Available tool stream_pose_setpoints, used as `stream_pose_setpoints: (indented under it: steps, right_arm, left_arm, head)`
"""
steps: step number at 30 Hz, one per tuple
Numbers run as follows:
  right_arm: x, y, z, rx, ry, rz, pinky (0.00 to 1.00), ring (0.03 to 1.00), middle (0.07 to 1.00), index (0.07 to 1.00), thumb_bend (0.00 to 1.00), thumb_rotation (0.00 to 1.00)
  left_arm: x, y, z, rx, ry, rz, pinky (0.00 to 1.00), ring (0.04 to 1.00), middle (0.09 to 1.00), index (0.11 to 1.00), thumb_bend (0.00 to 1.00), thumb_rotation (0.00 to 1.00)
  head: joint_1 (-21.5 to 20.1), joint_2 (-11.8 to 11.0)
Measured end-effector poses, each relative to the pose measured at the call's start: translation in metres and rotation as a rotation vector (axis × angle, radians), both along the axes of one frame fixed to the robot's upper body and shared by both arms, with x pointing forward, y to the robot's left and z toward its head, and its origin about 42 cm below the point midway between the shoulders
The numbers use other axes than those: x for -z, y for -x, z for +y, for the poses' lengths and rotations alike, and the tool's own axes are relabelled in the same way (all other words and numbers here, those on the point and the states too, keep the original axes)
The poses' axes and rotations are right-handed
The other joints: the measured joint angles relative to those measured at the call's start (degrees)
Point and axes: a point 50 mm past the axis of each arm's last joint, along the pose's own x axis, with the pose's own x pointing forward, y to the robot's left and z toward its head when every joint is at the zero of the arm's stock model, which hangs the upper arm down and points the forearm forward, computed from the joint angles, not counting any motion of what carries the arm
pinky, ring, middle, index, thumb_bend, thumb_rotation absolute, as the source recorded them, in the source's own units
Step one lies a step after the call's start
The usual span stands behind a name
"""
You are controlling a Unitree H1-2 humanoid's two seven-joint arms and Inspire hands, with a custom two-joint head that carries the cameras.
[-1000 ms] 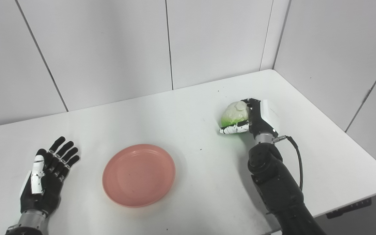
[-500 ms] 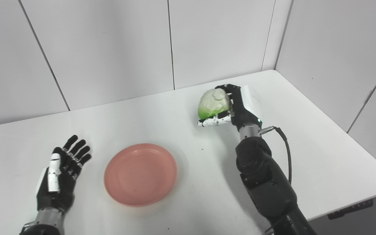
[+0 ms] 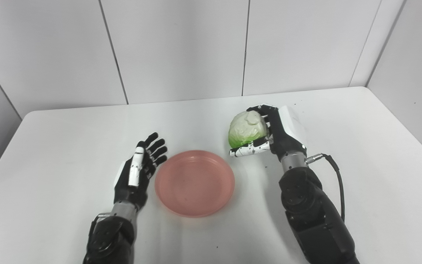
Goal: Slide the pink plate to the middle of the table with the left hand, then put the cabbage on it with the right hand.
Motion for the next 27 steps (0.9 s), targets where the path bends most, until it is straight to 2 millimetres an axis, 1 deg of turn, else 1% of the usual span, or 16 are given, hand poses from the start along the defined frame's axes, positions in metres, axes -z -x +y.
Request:
stream_pose_setpoints:
  steps: [2,4,7,12,15,18,21,24,27]
  right_arm:
    - [0.001,0.001,0.007,-0.036,0.002,0.004,0.36,0.379,0.486,0.532,0.51,0.00]
    - [0.003,0.002,0.015,-0.073,-0.002,0.001,0.37,0.379,0.488,0.535,0.51,0.00]
    - [0.004,0.004,0.026,-0.115,-0.015,0.012,0.37,0.383,0.484,0.536,0.51,0.00]
    - [0.007,0.009,0.043,-0.180,0.001,0.032,0.34,0.369,0.482,0.550,0.51,0.00]
    - [0.008,0.012,0.050,-0.212,0.001,0.032,0.33,0.363,0.480,0.553,0.51,0.00]
    - [0.009,0.014,0.056,-0.242,0.007,0.025,0.31,0.359,0.473,0.555,0.51,0.00]
    - [0.016,0.015,0.065,-0.260,0.025,0.048,0.29,0.352,0.467,0.555,0.51,0.00]
    - [0.021,0.015,0.072,-0.276,0.033,0.067,0.25,0.343,0.461,0.555,0.51,0.00]
    - [0.025,0.015,0.076,-0.277,0.055,0.074,0.24,0.340,0.461,0.555,0.51,0.00]
  left_arm:
    - [0.000,0.000,-0.006,0.001,-0.008,0.000,0.85,0.852,0.856,0.844,0.41,1.00]
    - [0.000,0.001,-0.010,0.003,-0.004,0.001,0.85,0.852,0.856,0.844,0.42,1.00]
    - [-0.001,0.001,-0.017,0.001,-0.016,0.002,0.85,0.843,0.850,0.837,0.43,1.00]
    - [-0.002,0.001,-0.023,0.002,-0.032,0.004,0.83,0.838,0.848,0.834,0.43,1.00]
    - [-0.003,0.000,-0.026,0.007,-0.033,0.009,0.83,0.844,0.853,0.832,0.43,1.00]
    - [-0.003,0.000,-0.027,0.007,-0.028,0.010,0.83,0.843,0.849,0.823,0.43,1.00]
    - [-0.003,0.000,-0.032,-0.001,-0.011,0.013,0.82,0.834,0.840,0.811,0.41,1.00]
    - [-0.004,0.001,-0.038,0.001,0.001,0.017,0.82,0.837,0.846,0.815,0.41,1.00]
    - [-0.004,0.001,-0.038,0.002,0.002,0.021,0.83,0.845,0.852,0.822,0.41,1.00]
  head:
    - [0.2,0.1]
    - [2.1,0.4]
    - [3.1,0.6]
    - [4.1,0.8]
    - [5.0,1.1]
    - [5.3,1.2]
    - [5.3,1.3]
    - [4.8,1.6]
    - [4.4,1.7]
